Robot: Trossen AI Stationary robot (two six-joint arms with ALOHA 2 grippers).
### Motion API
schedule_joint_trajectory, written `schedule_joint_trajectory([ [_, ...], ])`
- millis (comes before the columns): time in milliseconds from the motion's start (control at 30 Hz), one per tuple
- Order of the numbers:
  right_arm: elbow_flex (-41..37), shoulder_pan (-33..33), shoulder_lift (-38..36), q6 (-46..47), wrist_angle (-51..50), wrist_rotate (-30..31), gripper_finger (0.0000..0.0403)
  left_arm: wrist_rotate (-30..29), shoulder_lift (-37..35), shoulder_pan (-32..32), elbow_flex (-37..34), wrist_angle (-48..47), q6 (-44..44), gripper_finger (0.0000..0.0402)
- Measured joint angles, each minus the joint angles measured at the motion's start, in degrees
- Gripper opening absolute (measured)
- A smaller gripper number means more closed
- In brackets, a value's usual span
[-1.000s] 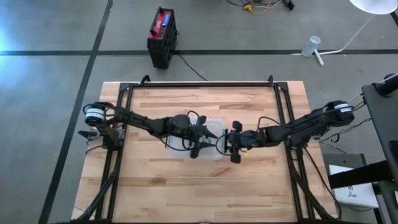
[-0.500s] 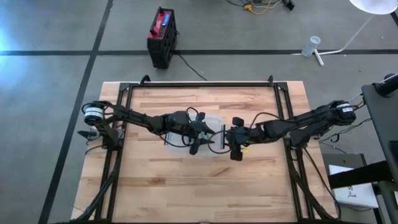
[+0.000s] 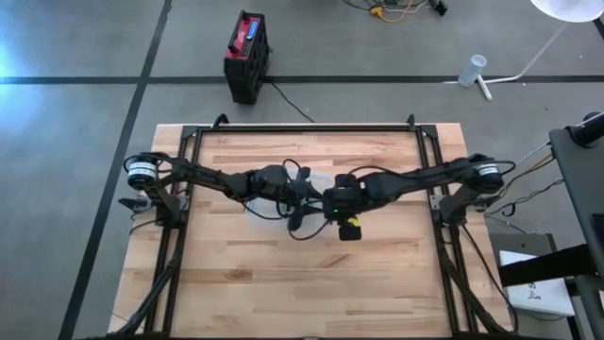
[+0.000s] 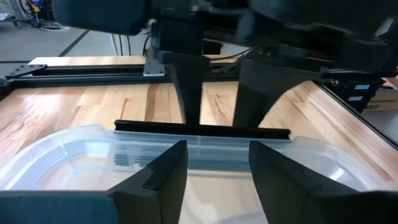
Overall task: Roll bandage
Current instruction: Close the transparent bin
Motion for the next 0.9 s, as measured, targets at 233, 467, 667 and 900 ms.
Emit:
schedule_joint_trajectory([
  [233,7.69,-0.07,5.64,-2.27,-7.40,0.36,0.0166,0.35,0.00,0.02,-0.01,-0.15,0.40,0.0160],
  [467,7.67,-1.02,3.33,1.89,-7.40,0.93,0.0151,0.37,-0.01,-0.02,-0.07,1.02,0.74,0.0175],
  [667,2.16,-1.14,-2.34,4.49,-0.66,3.05,0.0147,0.42,-1.59,-0.04,0.19,0.71,1.11,0.0187],
  [900,-6.90,-0.98,-9.57,11.43,-0.45,6.69,0.0155,0.33,-2.34,-0.09,0.08,0.19,1.09,0.0186],
])
